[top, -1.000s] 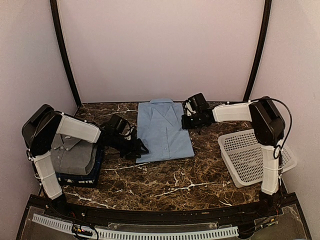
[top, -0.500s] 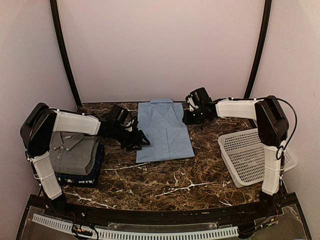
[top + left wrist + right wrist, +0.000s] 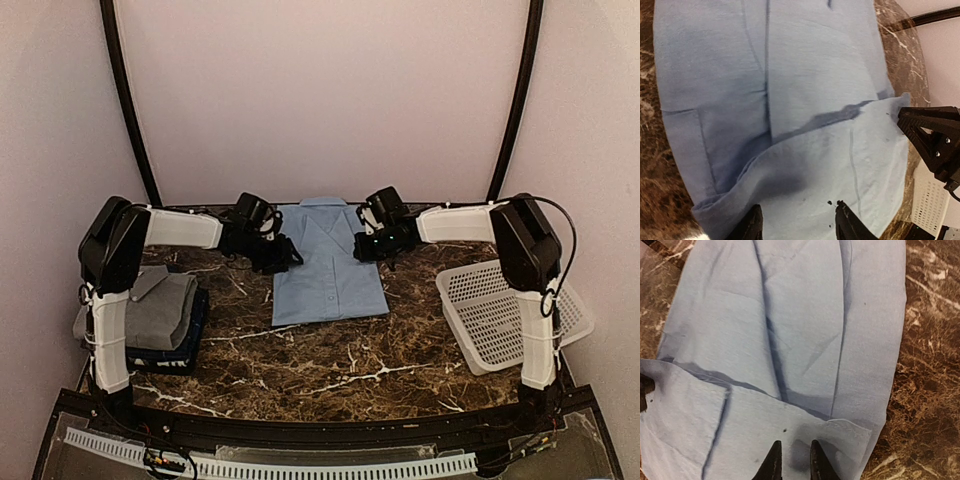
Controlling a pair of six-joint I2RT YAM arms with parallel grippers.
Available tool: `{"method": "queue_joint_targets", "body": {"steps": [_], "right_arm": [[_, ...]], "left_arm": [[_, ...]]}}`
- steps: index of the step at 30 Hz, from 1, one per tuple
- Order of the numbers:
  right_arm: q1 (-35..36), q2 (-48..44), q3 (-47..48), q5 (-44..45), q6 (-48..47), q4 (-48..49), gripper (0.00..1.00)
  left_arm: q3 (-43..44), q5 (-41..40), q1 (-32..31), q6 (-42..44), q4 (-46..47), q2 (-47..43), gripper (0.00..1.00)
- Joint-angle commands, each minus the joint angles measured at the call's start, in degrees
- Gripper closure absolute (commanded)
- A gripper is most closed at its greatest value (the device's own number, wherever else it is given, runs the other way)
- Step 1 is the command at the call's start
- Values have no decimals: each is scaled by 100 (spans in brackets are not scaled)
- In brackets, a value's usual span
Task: Fold and stack the long sleeve shirts
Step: Smooth out the 2/3-rectangle-folded shirt at the center of the board, then move the 2/3-rectangle-folded shirt to the center of the board.
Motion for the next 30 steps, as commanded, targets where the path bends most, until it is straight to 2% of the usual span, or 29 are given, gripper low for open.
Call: {"method": "queue_joint_targets", "body": {"steps": [1,8,15,21,30], "right_arm": [[-165,422,312,54,-67,-207,82],[-247,646,163,-23,-157,-284,78],[-150,273,-506,-33,-128,-166,77],[181,-368,-1440,-166,10,64,77],[1000,-1373,-2835,-171,563,337,76]], "left_arm": [[412,-305,191,318,-228,408,52],[461,-324,236,453,-348,615,53],[212,-198,141,544,-650,492,53],[-732,-83,-13,432,-500,-174,53],[-2804,-8,-467,-50,-46,-1812,53]]}}
